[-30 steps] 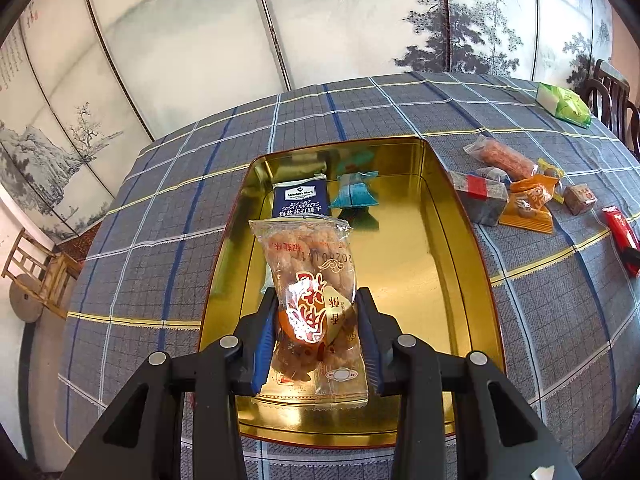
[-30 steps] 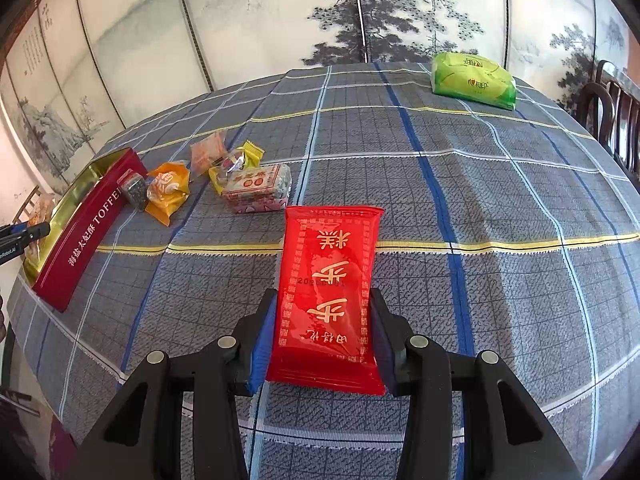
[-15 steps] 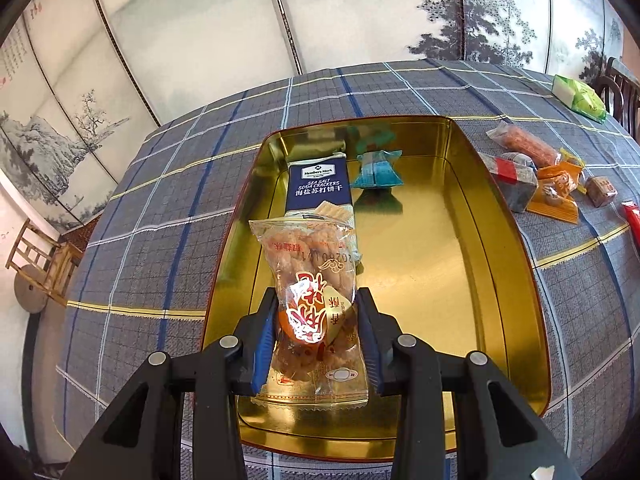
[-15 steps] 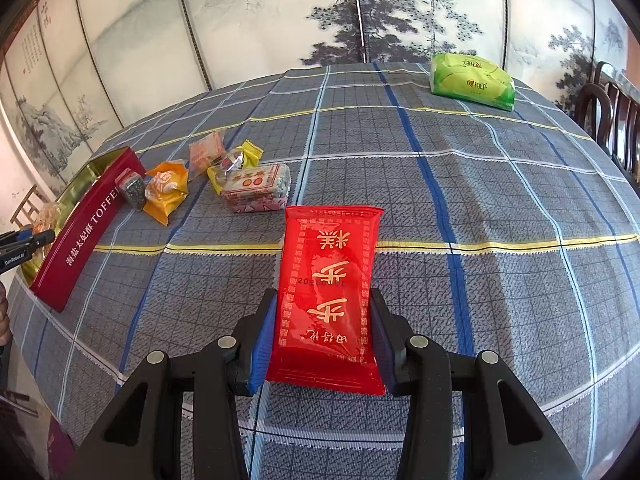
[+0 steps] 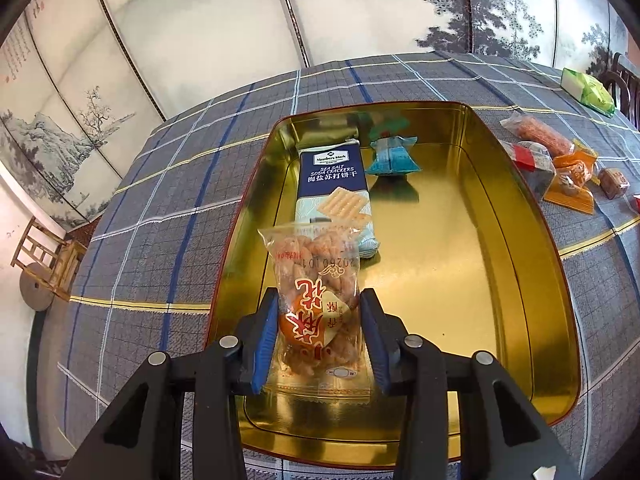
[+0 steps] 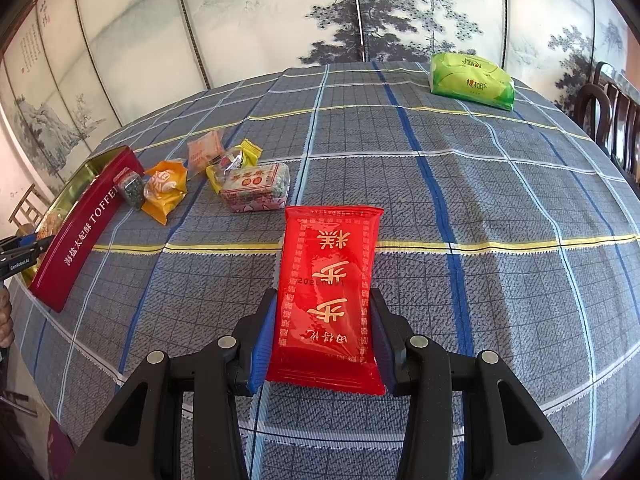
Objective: Organize snacks
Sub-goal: 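Carry the peanut bag into the tin and release it while the right gripper holds the red packet, then carry the red packet into the gold tin and open the right gripper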
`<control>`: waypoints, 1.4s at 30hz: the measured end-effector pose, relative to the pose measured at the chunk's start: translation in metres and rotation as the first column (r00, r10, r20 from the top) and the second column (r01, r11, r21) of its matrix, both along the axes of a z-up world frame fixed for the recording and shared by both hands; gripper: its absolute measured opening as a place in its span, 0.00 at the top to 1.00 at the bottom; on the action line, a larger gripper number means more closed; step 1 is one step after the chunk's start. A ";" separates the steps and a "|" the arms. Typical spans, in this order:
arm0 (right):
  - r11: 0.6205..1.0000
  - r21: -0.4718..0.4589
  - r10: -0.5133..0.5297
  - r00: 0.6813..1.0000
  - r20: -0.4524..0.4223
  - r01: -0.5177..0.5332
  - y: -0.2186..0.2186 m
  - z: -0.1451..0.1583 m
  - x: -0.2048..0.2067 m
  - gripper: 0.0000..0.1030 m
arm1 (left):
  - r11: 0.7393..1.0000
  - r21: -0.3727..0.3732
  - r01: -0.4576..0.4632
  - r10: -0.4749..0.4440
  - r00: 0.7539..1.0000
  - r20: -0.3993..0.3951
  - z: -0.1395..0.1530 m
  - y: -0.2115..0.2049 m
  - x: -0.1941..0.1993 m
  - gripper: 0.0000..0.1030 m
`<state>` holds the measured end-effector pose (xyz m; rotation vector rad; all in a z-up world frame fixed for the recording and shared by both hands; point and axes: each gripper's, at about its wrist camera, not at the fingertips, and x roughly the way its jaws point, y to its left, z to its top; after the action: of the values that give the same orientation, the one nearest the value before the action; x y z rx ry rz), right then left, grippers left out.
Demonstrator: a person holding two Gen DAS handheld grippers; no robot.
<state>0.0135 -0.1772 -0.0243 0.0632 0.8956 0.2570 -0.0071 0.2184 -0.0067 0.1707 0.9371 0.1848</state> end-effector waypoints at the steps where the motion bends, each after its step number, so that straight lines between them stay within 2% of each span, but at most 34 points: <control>1: 1.000 0.000 0.000 1.000 0.000 0.000 0.001 0.000 0.000 0.57 | 1.000 0.009 -0.003 0.003 1.000 0.008 0.001 0.000 0.000 0.62; 6: 1.000 -0.002 -0.001 1.000 -0.001 0.001 0.003 0.001 0.000 0.57 | 1.000 0.020 0.000 -0.001 0.999 0.053 0.007 0.001 -0.004 0.59; 8: 1.000 -0.002 -0.002 1.000 -0.002 0.002 0.002 0.000 0.000 0.57 | 0.999 0.042 -0.002 -0.002 0.996 0.089 0.011 0.001 -0.008 0.44; 10: 1.000 -0.002 -0.003 1.000 -0.003 0.003 0.003 0.001 0.000 0.57 | 1.000 0.026 0.011 -0.015 0.992 0.125 0.015 0.002 -0.013 0.37; 16: 0.999 0.040 -0.015 1.000 -0.027 0.016 -0.007 0.000 0.000 0.57 | 1.000 -0.012 -0.013 0.015 0.976 0.218 0.023 0.013 -0.022 0.34; 22: 0.995 0.096 0.003 0.999 -0.050 0.002 -0.010 0.005 -0.008 0.57 | 0.991 -0.097 -0.090 0.115 0.949 0.293 0.021 0.040 -0.030 0.32; 26: 0.992 0.123 0.031 0.998 -0.045 -0.025 -0.010 0.017 -0.014 0.57 | 0.979 -0.162 -0.125 0.168 0.944 0.284 0.017 0.056 -0.030 0.32; 31: 0.979 0.191 0.082 0.996 -0.033 -0.074 -0.008 0.040 -0.023 0.57 | 0.967 -0.201 -0.157 0.212 0.932 0.293 0.016 0.064 -0.031 0.32; 39: 0.940 0.252 0.233 0.972 0.027 -0.232 0.011 0.085 -0.028 0.57 | 0.972 -0.188 -0.141 0.190 0.941 0.278 0.013 0.060 -0.029 0.32; 42: 0.918 0.276 0.285 0.958 0.036 -0.284 0.018 0.091 -0.028 0.57 | 0.971 -0.191 -0.147 0.197 0.939 0.283 0.013 0.061 -0.030 0.30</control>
<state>-0.0141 -0.1591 0.0672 0.1959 0.8680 0.6560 -0.0368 0.2793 0.0064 -0.0951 0.6585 0.2851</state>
